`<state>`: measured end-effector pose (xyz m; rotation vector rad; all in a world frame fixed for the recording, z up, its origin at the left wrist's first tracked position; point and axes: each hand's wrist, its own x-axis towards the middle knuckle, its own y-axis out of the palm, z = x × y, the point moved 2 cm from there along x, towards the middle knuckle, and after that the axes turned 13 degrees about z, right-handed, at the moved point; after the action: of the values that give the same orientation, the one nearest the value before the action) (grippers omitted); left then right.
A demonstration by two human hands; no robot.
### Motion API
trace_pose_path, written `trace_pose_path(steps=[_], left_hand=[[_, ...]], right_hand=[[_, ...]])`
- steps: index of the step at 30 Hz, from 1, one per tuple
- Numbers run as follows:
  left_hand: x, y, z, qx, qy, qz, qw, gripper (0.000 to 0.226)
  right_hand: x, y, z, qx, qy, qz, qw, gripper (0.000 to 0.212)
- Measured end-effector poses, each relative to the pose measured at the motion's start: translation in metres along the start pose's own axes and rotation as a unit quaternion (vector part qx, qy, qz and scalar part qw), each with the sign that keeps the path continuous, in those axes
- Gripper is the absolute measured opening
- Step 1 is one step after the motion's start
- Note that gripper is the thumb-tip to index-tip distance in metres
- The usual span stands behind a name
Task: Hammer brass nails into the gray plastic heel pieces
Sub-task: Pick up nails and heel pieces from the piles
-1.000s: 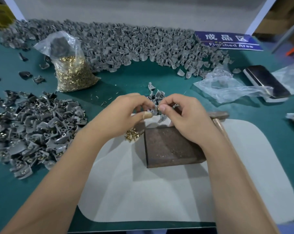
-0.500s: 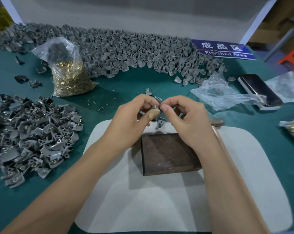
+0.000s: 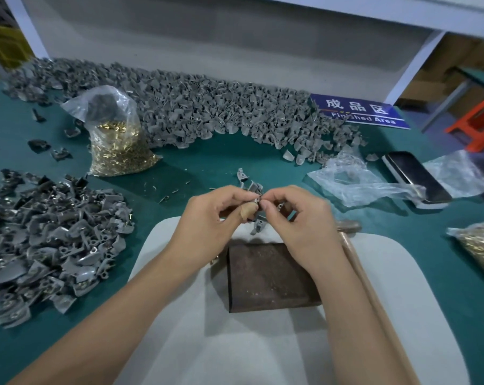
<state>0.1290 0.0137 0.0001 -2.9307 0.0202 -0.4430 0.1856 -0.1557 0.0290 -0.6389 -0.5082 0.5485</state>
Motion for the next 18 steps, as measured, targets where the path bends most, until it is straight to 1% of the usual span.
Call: trace_pose_path(steps=[3,7,9,14,16,18], left_hand=[[-0.0004,0.0006,0.0002,0.016,0.001,0.005,1.0,0.018],[-0.0008,-0.0002,0.0008,0.025,-0.009,-0.015,1.0,0.016],[-0.0004,-0.0008,0.0002,0.03,-0.006,-0.014,0.999,0.015],[-0.001,-0.0004,-0.0003,0.032,-0.008,-0.003,0.999,0.011],[-0.0015,0.0007,-0.0007,0.026,-0.008,-0.003,1.0,0.01],[-0.0014,0.0017,-0.001,-0.004,-0.015,-0.01,1.0,0.009]], right_hand=[[0.0,-0.0004,0.0012,-0.008,0.001,0.0,1.0,0.006],[-0.0002,0.0002,0.0015,-0.013,0.005,0.01,1.0,0.006],[-0.0001,0.0006,0.0019,-0.022,0.004,0.01,1.0,0.006],[-0.0006,-0.0013,0.0038,-0.017,-0.001,-0.008,1.0,0.005],[-0.0016,-0.002,0.0043,-0.014,-0.003,-0.009,1.0,0.005],[-0.0019,-0.0019,0.0049,-0.017,-0.007,-0.007,1.0,0.005]])
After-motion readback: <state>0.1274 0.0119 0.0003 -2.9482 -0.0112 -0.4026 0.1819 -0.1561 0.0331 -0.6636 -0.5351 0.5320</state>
